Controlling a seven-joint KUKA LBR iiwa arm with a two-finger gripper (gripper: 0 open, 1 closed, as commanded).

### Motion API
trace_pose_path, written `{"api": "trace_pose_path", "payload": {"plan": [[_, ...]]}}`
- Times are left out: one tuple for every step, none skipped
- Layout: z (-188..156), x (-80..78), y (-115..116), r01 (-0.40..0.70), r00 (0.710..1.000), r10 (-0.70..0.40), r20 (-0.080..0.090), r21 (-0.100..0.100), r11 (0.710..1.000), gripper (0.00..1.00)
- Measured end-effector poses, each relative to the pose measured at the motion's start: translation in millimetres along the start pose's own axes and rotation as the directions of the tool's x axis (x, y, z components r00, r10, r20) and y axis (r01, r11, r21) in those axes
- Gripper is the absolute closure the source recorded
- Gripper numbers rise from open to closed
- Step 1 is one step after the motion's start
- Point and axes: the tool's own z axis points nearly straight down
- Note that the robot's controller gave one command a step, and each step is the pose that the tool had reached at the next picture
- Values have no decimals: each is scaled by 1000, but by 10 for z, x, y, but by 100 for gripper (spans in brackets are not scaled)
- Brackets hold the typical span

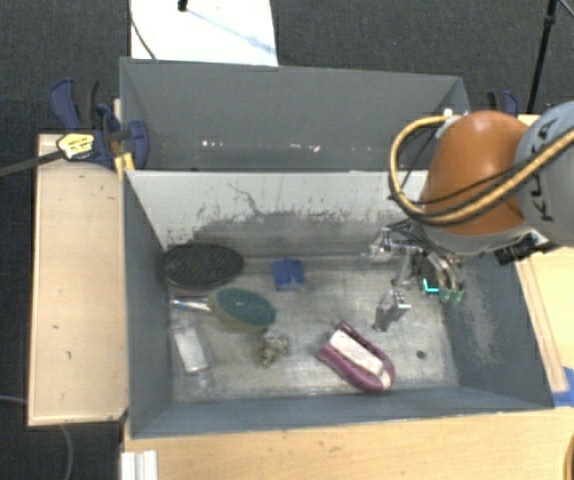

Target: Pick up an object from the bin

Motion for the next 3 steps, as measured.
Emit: {"api": "trace_pose_path", "payload": {"plan": [[162,803,0,-6,1000,6,-3,0,1000,0],[647,732,267,145,989,-146,15,3,989,0],[640,724,261,145,989,-146,18,4,989,100]]}}
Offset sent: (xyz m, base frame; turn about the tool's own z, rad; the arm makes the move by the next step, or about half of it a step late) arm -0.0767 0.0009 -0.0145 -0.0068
